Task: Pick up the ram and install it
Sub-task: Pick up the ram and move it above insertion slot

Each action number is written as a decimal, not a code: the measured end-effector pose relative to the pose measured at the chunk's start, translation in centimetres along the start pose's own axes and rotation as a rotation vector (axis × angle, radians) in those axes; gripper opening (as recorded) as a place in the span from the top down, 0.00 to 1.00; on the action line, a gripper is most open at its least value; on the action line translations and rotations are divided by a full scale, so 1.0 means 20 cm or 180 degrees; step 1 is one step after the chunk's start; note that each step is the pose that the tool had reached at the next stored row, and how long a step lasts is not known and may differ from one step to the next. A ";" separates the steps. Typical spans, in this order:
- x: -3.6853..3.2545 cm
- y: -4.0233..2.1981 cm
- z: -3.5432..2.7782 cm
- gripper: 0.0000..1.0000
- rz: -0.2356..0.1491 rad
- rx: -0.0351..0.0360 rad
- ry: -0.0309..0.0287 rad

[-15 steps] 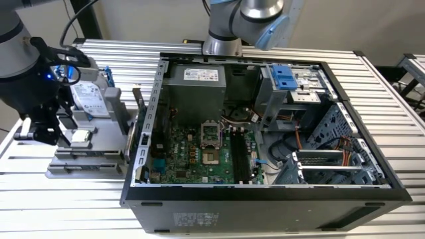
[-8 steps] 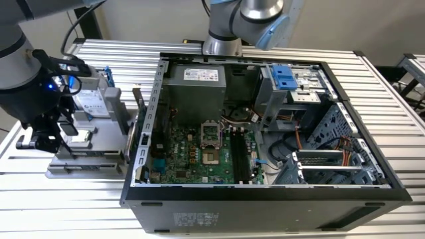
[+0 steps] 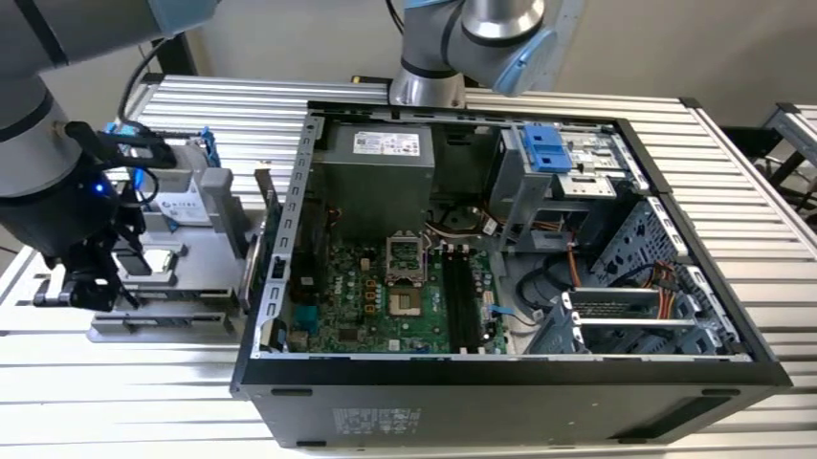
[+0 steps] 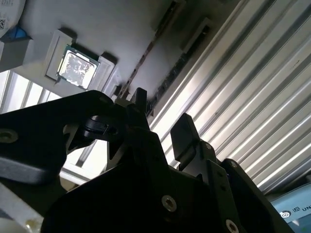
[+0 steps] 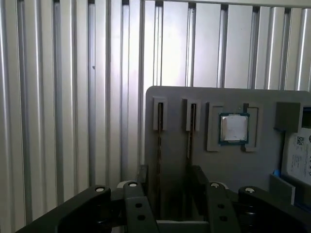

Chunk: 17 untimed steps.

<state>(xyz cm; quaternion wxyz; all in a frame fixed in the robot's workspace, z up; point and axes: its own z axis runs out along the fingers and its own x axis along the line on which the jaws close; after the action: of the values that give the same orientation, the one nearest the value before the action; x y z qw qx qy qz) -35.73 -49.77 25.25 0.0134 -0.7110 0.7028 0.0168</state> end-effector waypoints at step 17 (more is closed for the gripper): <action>0.007 0.010 0.120 0.00 -0.0005 -0.0005 0.0058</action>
<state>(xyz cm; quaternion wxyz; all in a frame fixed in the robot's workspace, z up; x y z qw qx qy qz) -35.94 -49.82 22.84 0.0064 -0.7117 0.7023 0.0108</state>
